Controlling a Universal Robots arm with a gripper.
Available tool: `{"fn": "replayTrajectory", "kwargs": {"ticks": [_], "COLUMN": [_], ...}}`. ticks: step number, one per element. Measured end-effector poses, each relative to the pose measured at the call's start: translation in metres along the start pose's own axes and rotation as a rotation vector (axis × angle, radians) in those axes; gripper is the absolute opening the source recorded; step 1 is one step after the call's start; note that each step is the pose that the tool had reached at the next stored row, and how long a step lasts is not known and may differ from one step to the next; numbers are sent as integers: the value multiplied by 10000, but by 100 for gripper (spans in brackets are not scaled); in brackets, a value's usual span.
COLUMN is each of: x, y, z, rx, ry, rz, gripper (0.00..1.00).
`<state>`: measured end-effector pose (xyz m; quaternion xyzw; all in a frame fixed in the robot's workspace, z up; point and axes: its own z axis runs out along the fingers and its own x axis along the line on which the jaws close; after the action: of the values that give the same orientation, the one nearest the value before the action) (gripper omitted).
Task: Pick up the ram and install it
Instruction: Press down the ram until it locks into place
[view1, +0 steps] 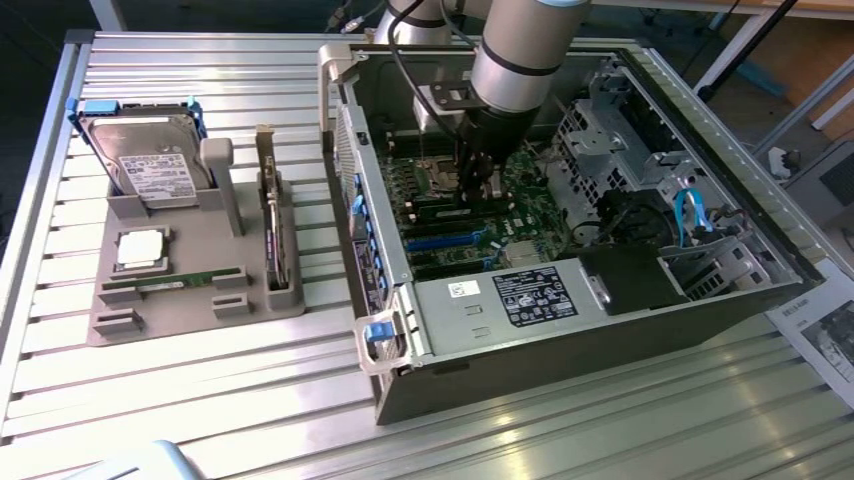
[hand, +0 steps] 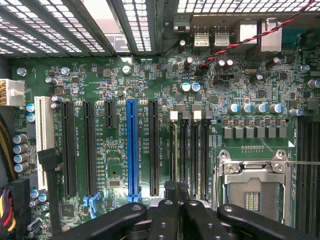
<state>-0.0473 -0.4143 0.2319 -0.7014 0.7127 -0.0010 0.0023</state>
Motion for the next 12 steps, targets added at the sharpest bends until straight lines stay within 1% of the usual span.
{"fn": "replayTrajectory", "kwargs": {"ticks": [9, 12], "x": [0, 0], "y": [0, 0], "z": [-24, -38], "rx": [1, -2], "ry": [-3, 5], "rz": [0, 0], "gripper": [10, 10]}}
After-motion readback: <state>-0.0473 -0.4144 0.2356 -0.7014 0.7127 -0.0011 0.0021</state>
